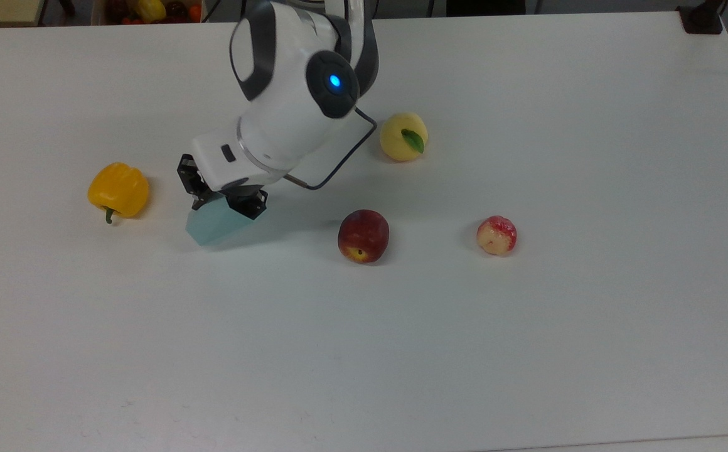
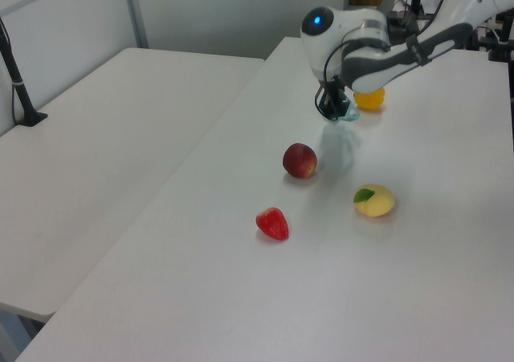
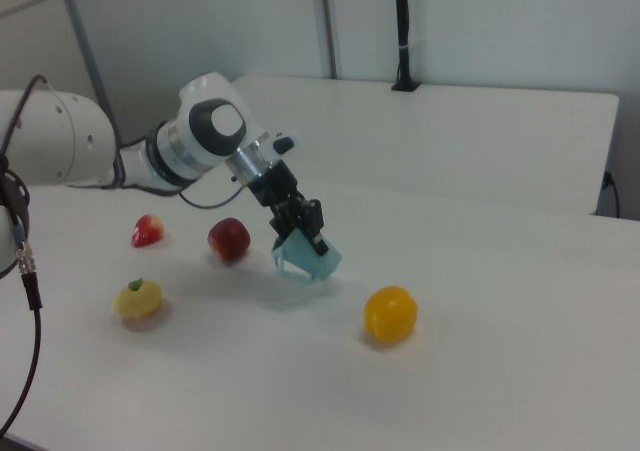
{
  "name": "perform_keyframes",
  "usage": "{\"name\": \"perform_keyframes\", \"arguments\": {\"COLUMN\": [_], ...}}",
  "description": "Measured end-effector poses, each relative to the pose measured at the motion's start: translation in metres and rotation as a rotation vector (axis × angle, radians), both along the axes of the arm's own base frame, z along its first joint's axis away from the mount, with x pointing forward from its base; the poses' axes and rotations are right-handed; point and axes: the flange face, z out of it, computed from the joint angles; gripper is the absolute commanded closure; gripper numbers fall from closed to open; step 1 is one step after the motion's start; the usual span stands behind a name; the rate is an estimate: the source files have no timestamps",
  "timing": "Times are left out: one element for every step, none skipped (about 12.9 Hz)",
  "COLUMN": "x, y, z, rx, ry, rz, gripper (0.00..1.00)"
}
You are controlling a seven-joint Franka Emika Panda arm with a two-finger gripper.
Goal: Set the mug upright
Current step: 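Rotate the mug upright and carry it toward the yellow peach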
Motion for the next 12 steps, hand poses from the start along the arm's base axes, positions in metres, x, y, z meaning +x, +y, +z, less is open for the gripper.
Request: {"name": "perform_keyframes", "arguments": {"x": [0.0, 0.0, 0.001, 0.001, -0.003, -0.009, -0.021, -0.033, -0.045, -0.053, -0.062, -0.071], "y": [-0.004, -0.007, -0.01, -0.016, -0.024, -0.03, -0.04, -0.047, -0.049, -0.047, -0.043, -0.037], "z": [0.012, 0.024, 0.036, 0.052, 0.063, 0.068, 0.075, 0.083, 0.09, 0.092, 0.091, 0.088], "rx": [0.063, 0.13, 0.194, 0.279, 0.347, 0.388, 0.448, 0.498, 0.545, 0.569, 0.587, 0.599], "ry": [0.007, 0.01, 0.006, 0.0, 0.026, 0.069, 0.16, 0.226, 0.256, 0.267, 0.281, 0.298], "rz": [0.005, 0.013, 0.023, 0.04, 0.059, 0.084, 0.138, 0.187, 0.214, 0.221, 0.229, 0.236], "gripper": [1.0, 1.0, 1.0, 1.0, 1.0, 1.0, 1.0, 1.0, 1.0, 1.0, 1.0, 1.0]}}
